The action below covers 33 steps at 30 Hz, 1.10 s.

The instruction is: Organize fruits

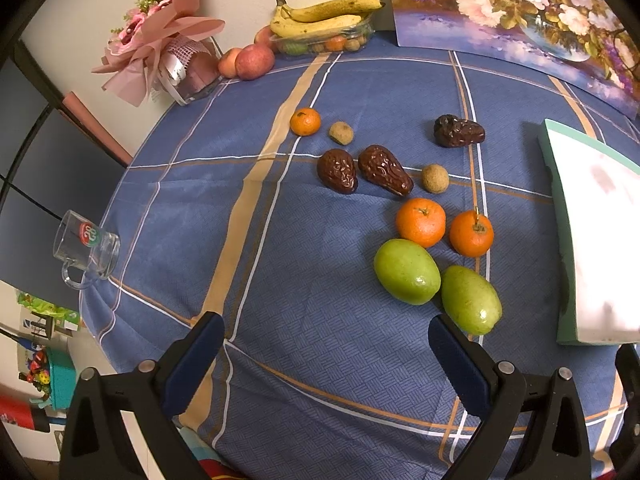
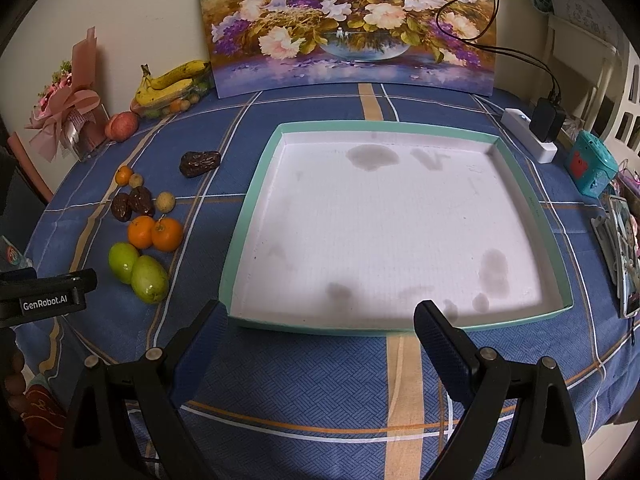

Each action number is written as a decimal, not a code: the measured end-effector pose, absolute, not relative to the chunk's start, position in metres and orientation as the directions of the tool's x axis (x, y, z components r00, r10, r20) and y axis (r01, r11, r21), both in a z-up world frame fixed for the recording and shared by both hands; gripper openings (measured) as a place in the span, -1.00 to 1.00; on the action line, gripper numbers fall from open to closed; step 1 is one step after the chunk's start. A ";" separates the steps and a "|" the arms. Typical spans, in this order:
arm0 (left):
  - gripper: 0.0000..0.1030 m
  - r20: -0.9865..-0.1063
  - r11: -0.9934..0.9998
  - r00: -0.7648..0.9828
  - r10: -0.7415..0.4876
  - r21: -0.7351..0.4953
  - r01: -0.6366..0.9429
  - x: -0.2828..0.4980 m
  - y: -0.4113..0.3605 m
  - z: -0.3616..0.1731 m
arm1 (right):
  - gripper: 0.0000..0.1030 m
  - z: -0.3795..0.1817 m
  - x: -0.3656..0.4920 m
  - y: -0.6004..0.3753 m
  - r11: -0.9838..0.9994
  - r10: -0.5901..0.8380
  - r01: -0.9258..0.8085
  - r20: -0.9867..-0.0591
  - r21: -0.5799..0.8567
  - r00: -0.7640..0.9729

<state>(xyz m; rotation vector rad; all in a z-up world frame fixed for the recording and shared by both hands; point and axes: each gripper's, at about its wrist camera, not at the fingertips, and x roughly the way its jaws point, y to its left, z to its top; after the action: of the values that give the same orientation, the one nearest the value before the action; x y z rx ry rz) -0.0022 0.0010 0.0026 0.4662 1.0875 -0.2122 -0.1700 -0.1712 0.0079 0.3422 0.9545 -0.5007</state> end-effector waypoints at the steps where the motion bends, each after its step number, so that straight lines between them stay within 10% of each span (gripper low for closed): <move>1: 1.00 -0.892 0.884 0.448 0.057 0.253 0.392 -0.002 0.001 0.002 | 0.84 0.008 -0.170 -0.171 0.835 -0.255 0.547 -0.841 0.057 0.477; 27: 1.00 -0.879 0.965 0.454 -0.145 -0.024 0.263 0.068 0.022 0.034 | 0.83 0.041 -0.108 -0.150 0.925 -0.162 0.362 -0.738 0.118 0.655; 33: 1.00 -0.900 0.968 0.419 -0.123 -0.015 0.252 0.084 0.018 0.020 | 0.42 0.036 -0.080 -0.134 0.957 -0.069 0.256 -0.755 0.134 0.652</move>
<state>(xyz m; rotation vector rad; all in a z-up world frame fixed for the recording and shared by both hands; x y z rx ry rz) 0.0842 0.0180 0.0196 0.1290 1.1151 -0.2361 -0.0797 -0.1342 0.0361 0.2381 0.8430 -0.1865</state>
